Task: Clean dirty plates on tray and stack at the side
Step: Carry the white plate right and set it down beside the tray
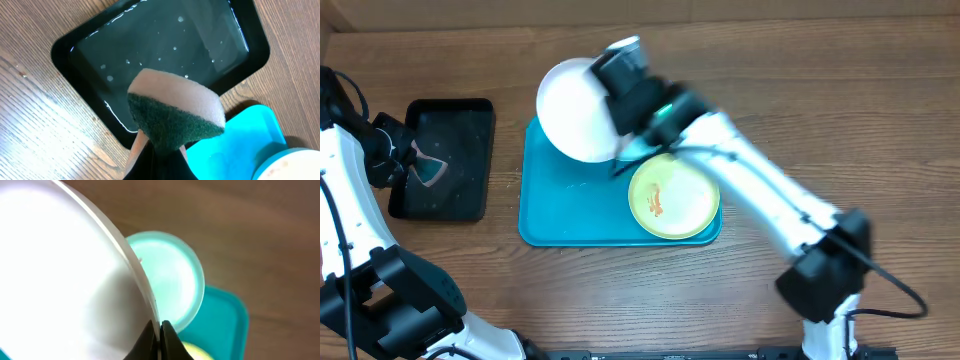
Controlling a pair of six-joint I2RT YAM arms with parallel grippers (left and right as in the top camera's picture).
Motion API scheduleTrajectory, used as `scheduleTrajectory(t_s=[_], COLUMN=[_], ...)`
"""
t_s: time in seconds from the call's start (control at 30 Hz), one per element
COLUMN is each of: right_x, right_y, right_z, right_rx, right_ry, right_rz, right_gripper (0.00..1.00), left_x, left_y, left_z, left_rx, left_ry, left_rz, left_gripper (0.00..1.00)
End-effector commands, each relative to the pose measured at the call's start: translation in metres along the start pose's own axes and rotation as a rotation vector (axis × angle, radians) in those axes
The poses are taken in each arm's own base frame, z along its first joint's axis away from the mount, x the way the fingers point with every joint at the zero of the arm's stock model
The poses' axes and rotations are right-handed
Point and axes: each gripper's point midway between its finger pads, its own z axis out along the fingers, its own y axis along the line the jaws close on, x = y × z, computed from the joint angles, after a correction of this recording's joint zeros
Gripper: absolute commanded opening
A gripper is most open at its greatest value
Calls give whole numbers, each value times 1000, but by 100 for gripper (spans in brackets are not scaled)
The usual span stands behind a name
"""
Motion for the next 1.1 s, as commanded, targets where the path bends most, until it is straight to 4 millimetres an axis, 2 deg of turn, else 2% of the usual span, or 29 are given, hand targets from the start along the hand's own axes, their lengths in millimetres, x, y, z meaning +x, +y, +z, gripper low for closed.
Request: scheduleTrajectory(t_s=[0.0,0.1,0.13,0.2,0.27,0.37,0.47,0.57,0.67,0.73,0.77,0.83,0.87,0.97,1.07], right_x=[-6,0,6,20,47,86,128,157,176,178,177,174,173,168,154], right_y=[-24,-85,-133,-186,-243,-290,-322,-338,-342,-340,-336,-329,-325,-311,-288], right_z=[-17,-10,-5,0,4,9,18,33,49,53,55,57,57,60,61], right_rx=[-358,-392,-341,-241,-92,11,83,98,100,98,94,86,83,68,13], right_ry=[127,196,213,226,268,334,395,409,407,405,406,407,409,418,413], right_rz=[216,365,458,524,602,694,768,818,831,828,816,800,793,766,729], right_gripper=[4,4,4,4,4,4,4,4,4,5,25,84,100,100,100], left_x=[1,0,1,1,2,3,3,3,3,3,3,3,3,3,3], left_y=[-6,-6,-6,-6,-7,-9,-9,-9,-9,-9,-9,-9,-9,-9,-10], left_z=[-2,-2,-2,-2,-2,-2,-2,-2,-2,-2,-2,-2,-2,-2,-2], left_rx=[28,28,28,28,34,51,50,50,50,50,50,50,51,50,51], left_ry=[7,5,6,7,12,21,21,21,21,21,21,20,20,20,19], left_rz=[10,10,10,10,9,10,9,9,9,9,9,10,10,10,10], left_gripper=[4,4,4,4,4,4,4,4,4,4,4,4,4,4,4])
